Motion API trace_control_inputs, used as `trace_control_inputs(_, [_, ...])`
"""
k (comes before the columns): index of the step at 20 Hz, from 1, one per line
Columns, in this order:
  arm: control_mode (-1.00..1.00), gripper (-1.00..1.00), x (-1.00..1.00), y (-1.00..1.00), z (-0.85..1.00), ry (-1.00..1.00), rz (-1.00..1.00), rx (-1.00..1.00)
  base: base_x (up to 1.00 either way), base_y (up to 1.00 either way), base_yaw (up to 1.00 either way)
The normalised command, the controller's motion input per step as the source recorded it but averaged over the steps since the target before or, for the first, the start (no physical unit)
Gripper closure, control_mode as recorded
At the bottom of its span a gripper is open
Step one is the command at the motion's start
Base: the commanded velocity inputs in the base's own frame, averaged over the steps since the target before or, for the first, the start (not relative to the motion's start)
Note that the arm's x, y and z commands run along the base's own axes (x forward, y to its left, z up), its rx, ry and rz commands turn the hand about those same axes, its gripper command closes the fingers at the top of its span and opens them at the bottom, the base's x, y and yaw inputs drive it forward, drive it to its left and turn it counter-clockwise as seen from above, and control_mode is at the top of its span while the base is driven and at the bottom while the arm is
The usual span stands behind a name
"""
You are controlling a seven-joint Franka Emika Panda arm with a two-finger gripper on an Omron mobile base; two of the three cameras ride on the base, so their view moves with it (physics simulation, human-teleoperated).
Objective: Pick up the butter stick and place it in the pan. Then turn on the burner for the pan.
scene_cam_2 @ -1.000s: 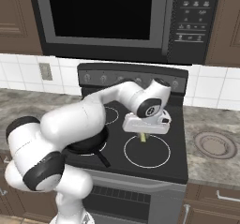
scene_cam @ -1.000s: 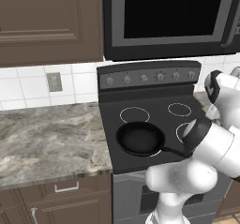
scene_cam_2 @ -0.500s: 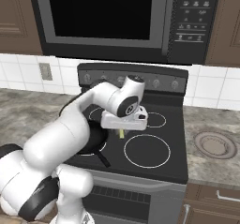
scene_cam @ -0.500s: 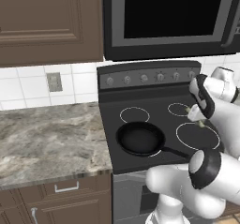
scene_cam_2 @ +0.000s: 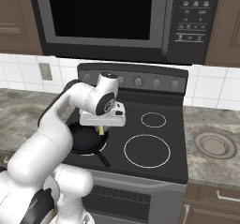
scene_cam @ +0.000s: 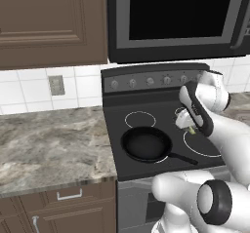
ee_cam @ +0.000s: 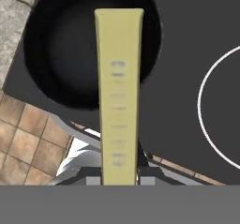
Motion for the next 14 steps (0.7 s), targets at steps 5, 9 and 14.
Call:
trace_control_inputs(5, [-1.0, 1.0, 0.01, 0.66, 0.03, 0.0, 0.0, -0.02, 0.0, 0.0, 0.0])
trace_control_inputs(9, [-1.0, 1.0, 0.16, 0.5, 0.0, 0.0, 0.0, -0.01, 0.0, 0.0, 0.0])
trace_control_inputs(14, [-1.0, 1.0, 0.21, 0.34, -0.01, 0.0, 0.0, 0.0, 0.0, 0.0, 0.0])
